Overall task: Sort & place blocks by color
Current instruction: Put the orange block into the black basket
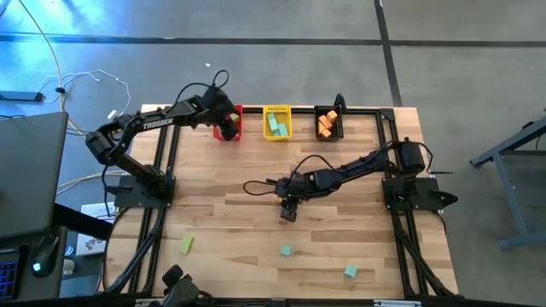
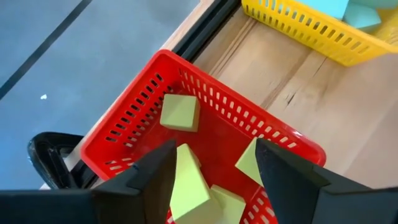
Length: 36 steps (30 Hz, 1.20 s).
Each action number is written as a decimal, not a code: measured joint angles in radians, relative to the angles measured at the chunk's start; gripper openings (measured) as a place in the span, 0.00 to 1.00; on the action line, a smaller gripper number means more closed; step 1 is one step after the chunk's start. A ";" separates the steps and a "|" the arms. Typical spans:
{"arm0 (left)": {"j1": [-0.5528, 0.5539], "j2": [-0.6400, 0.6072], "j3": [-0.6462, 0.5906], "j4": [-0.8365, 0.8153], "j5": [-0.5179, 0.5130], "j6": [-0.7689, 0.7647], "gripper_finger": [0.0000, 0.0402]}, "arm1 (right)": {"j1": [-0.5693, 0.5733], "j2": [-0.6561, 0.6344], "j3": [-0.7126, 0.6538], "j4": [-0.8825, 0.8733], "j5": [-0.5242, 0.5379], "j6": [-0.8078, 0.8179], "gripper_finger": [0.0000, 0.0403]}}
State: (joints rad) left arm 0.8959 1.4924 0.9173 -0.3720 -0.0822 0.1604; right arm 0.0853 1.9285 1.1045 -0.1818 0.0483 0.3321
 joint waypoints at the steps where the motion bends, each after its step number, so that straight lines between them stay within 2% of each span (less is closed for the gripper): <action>1: -0.001 -0.006 0.000 -0.001 0.000 0.000 0.50 | -0.006 0.001 0.001 0.000 -0.008 0.004 0.28; 15: -0.013 -0.154 0.001 -0.087 0.006 -0.039 0.49 | -0.050 0.007 0.001 0.029 -0.047 0.008 0.26; 27: -0.111 -0.239 0.001 -0.232 0.105 -0.046 0.49 | -0.132 -0.025 -0.004 0.005 -0.022 0.003 0.27; 36: -0.226 -0.239 0.001 -0.346 0.105 -0.053 0.49 | -0.234 -0.174 -0.003 -0.135 0.149 0.002 0.27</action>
State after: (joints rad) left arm 0.6701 1.2537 0.9180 -0.7185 0.0231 0.1078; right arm -0.1489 1.7544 1.1014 -0.3164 0.1972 0.3337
